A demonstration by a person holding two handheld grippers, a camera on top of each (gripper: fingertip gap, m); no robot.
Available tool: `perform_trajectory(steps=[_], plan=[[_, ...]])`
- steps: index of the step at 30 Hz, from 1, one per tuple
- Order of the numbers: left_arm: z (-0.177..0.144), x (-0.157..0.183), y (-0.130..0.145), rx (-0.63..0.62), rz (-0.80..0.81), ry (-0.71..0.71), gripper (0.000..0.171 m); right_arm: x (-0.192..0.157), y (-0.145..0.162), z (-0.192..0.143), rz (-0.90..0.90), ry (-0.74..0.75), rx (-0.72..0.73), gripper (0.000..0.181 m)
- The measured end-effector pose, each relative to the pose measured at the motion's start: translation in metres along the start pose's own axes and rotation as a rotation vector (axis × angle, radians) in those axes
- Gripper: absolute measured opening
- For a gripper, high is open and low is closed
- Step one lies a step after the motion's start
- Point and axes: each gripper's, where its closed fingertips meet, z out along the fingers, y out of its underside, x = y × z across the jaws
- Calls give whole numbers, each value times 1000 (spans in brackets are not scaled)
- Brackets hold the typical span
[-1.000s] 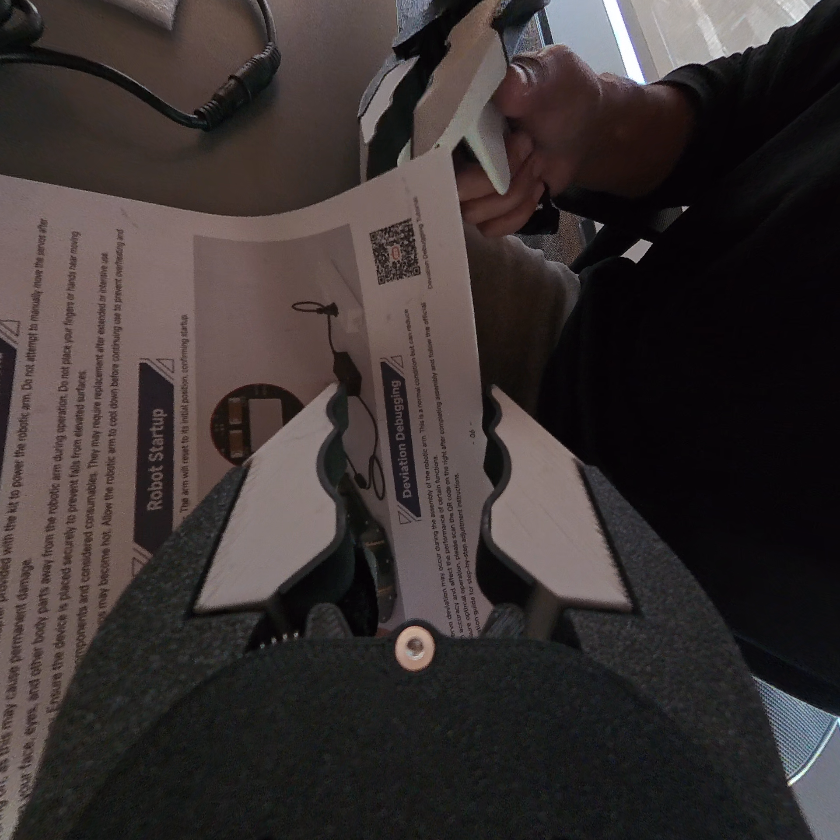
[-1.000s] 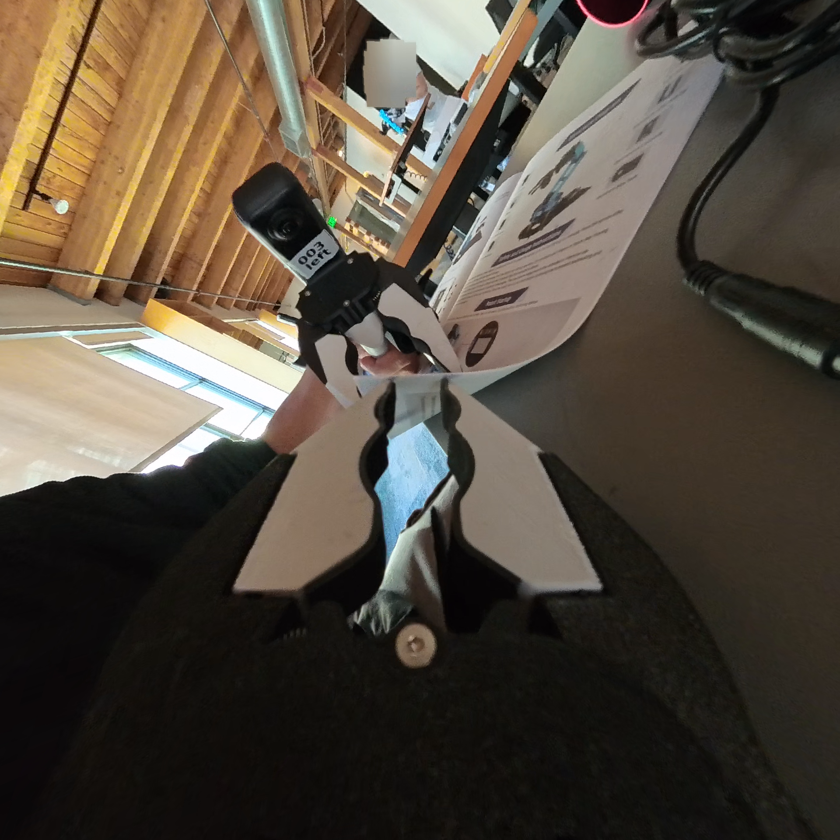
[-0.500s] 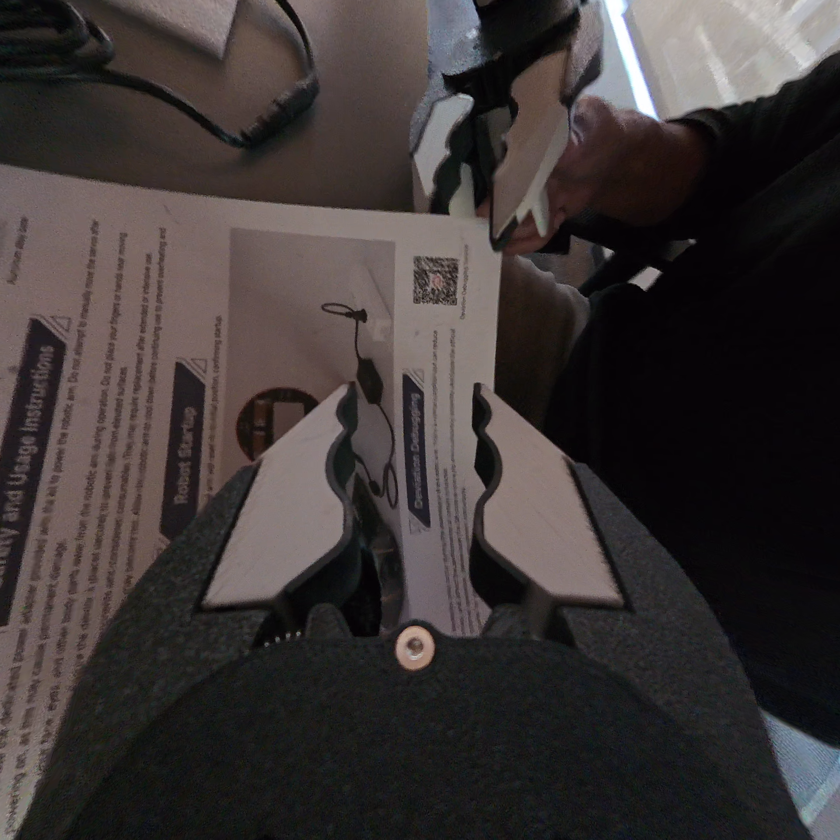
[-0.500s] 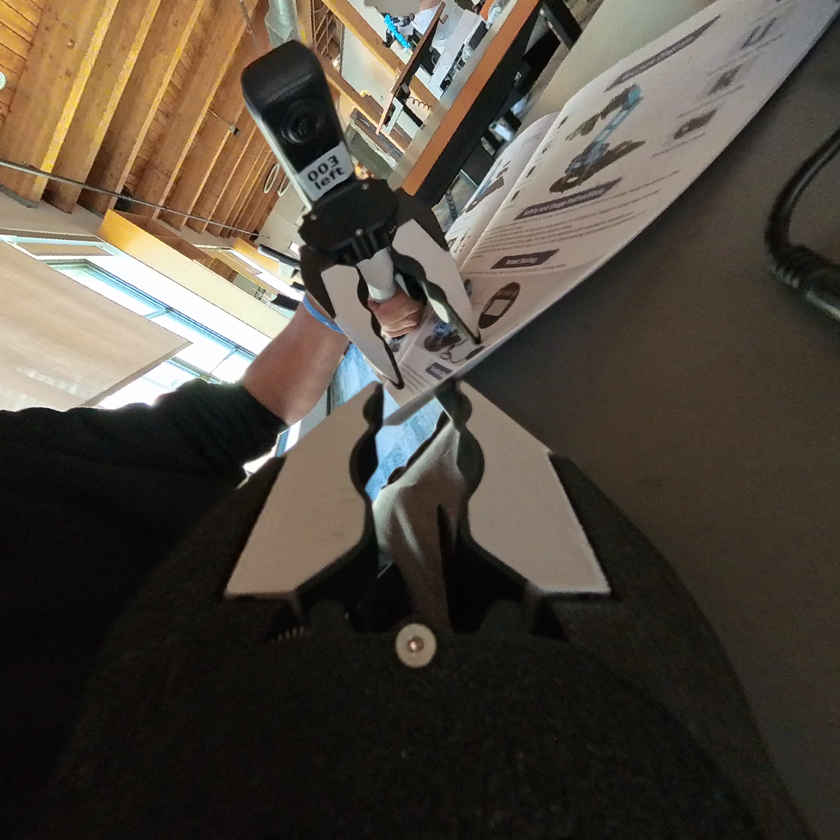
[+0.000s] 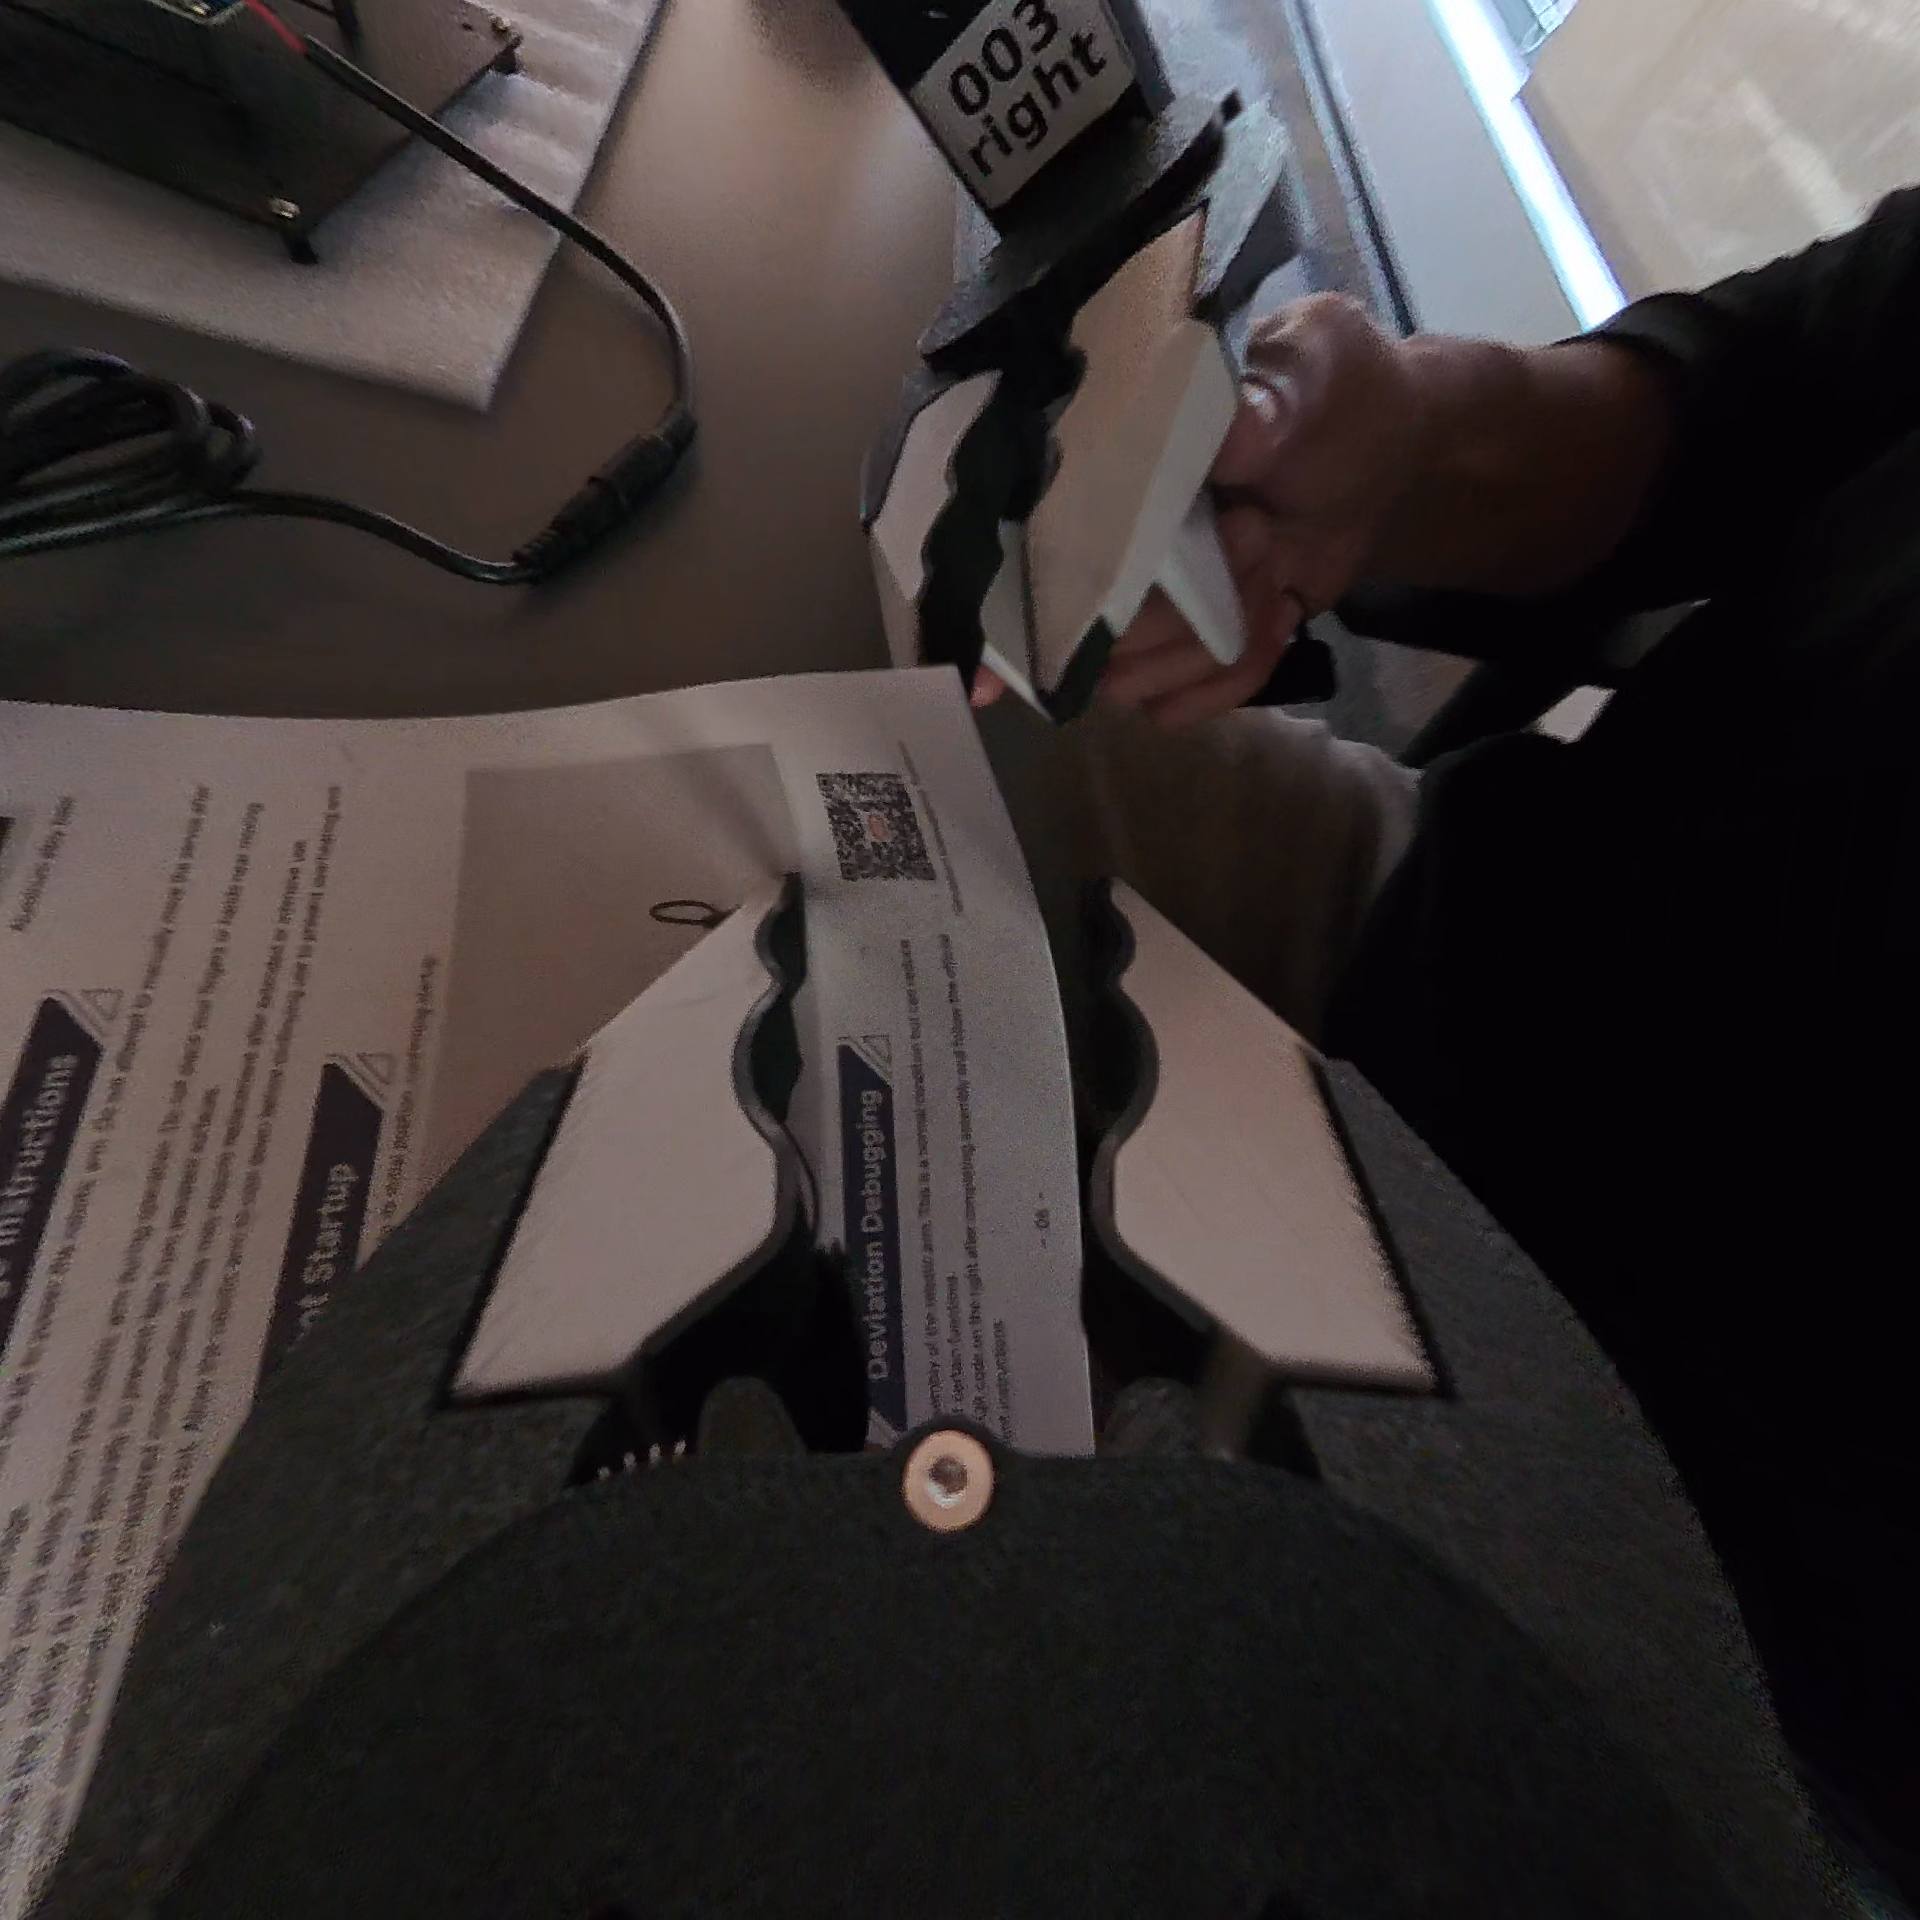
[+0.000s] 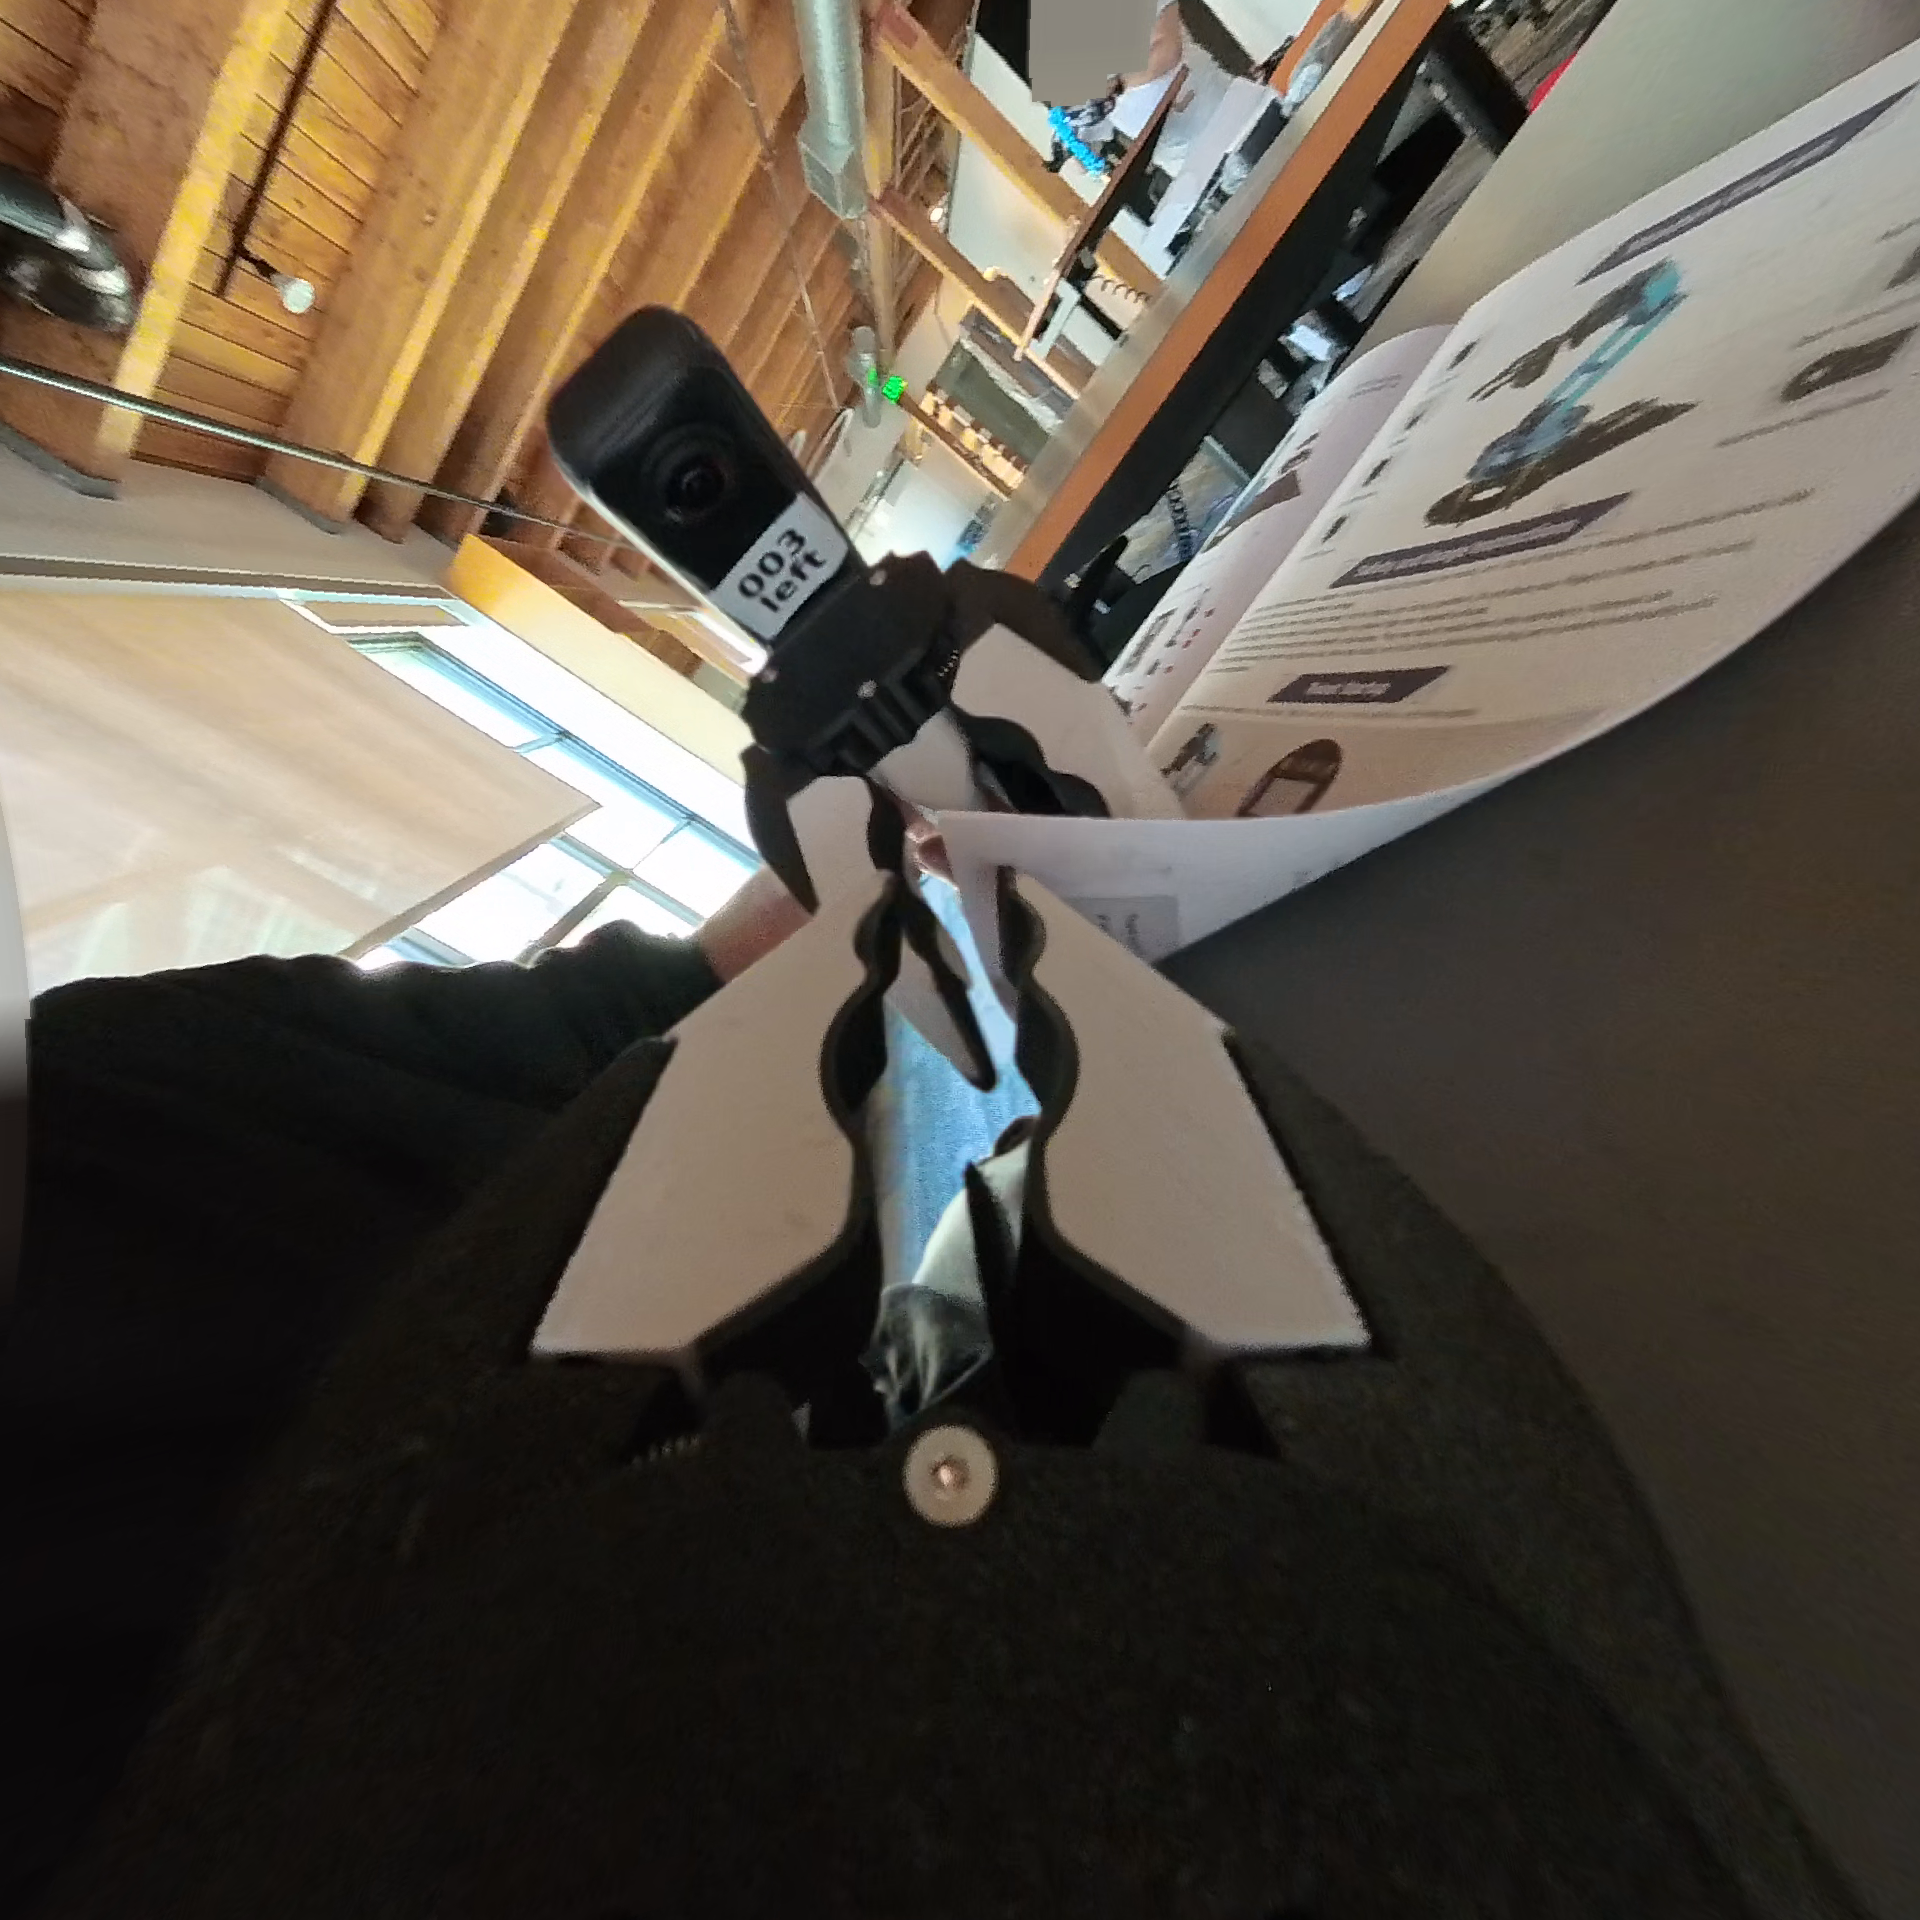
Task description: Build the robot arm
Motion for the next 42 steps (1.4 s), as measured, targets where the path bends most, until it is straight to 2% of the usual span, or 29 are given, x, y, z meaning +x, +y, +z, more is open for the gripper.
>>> perform_trajectory(steps=[1,3,4,10,13,18,19,20,21,25,36,42], plan=[[-2,2,-1,11,-17,29,54,2,-1,-2,-8,13,-2,13],[-4,1,-4,30,-45,58,35,6,-2,-4,-27,41,-4,10],[-4,1,-4,31,-55,70,32,8,-2,-4,-41,61,-8,11],[-2,0,-2,11,-66,92,29,12,0,-3,-123,142,-47,14],[-4,-1,-4,30,-106,127,19,18,-1,-7,-188,217,-67,14],[-2,-3,-2,18,-114,119,12,24,-3,-13,-368,374,-89,21],[-2,-3,-2,19,-121,124,9,25,-7,-15,-440,426,-84,24],[-2,-3,-2,20,-130,131,9,26,-12,-19,-518,486,-73,36],[-2,-3,-2,21,-138,138,9,25,-15,-21,-593,521,-72,37],[-1,-3,-1,15,-161,160,9,24,-7,-13,-700,509,-154,27],[2,2,1,-9,-152,176,16,26,5,-3,-699,403,-302,29],[1,-4,0,0,-256,157,25,26,17,-2,-676,359,-329,27]])
